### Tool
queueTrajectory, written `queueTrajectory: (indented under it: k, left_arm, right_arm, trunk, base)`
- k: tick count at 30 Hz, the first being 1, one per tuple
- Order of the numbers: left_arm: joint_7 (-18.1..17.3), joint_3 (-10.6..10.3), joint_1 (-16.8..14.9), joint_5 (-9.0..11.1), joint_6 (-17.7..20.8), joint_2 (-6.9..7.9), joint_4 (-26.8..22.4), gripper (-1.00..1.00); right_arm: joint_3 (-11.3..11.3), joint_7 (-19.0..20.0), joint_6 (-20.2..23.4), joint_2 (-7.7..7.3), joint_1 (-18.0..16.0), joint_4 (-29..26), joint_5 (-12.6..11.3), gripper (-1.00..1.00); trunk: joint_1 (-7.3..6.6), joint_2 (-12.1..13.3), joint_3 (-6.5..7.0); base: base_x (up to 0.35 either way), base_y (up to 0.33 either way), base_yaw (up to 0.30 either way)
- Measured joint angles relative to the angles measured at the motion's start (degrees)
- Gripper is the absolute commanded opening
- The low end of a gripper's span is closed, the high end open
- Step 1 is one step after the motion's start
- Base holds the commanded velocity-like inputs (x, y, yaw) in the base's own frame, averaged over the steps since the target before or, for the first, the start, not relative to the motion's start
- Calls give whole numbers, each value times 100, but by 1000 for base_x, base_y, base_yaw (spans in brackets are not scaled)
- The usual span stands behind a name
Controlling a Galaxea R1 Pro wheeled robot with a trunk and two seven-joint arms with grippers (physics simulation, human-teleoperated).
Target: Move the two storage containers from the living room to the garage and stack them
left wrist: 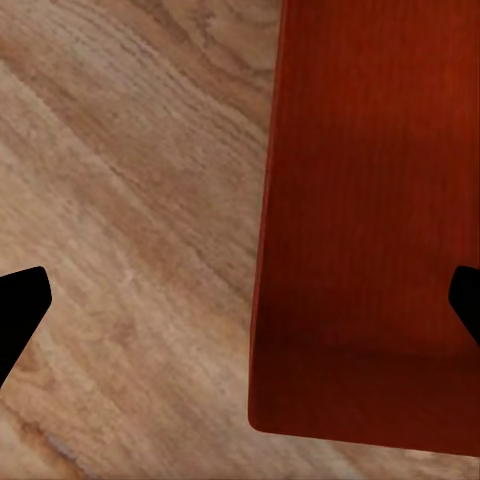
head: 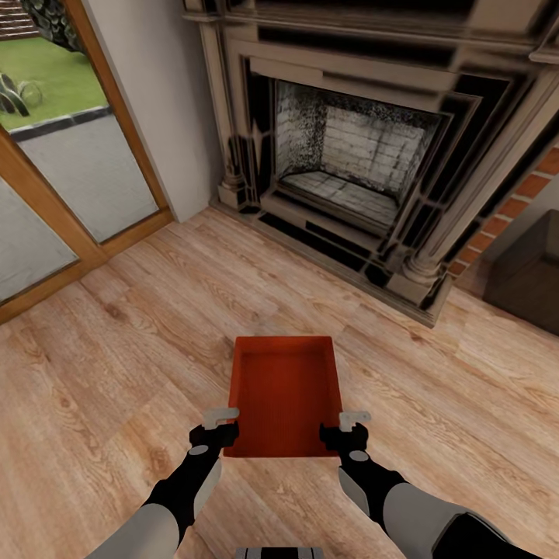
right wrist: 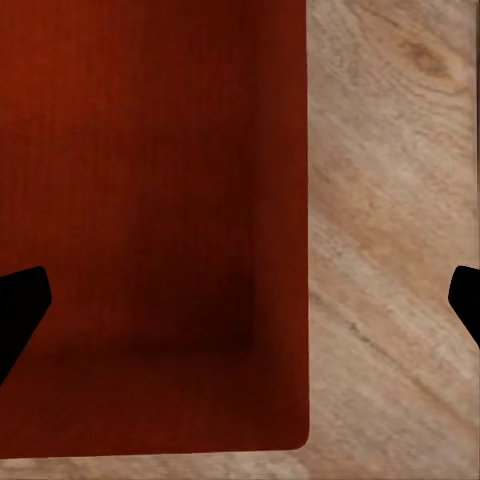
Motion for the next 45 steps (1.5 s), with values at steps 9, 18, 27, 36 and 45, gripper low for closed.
queueTrajectory:
  k: [9, 18, 27, 36, 45]
  left_arm:
    - [7, 36, 0, 36, -3, 1, 0, 100]
    - [0, 58, 0, 44, 4, -2, 6, 100]
    - [4, 49, 0, 42, -3, -2, 3, 100]
    - [6, 50, 0, 41, -4, 1, 9, 100]
    - [3, 48, 0, 40, -3, 1, 9, 100]
  right_arm:
    - [-26, -45, -255, 1, 0, 10, -32, 100]
    - [-19, 16, -255, -268, 0, 14, -23, 100]
    - [62, 31, -260, -286, 0, 6, 38, 100]
    - [73, 44, -255, -244, 0, 5, 60, 100]
    - [48, 56, -255, -226, 0, 5, 50, 100]
  trunk:
    - [0, 0, 0]
    - [0, 0, 0]
    - [0, 0, 0]
    - [0, 0, 0]
    - [0, 0, 0]
  base:
    - [0, 0, 0]
    - [0, 0, 0]
    - [0, 0, 0]
    - [0, 0, 0]
    - [0, 0, 0]
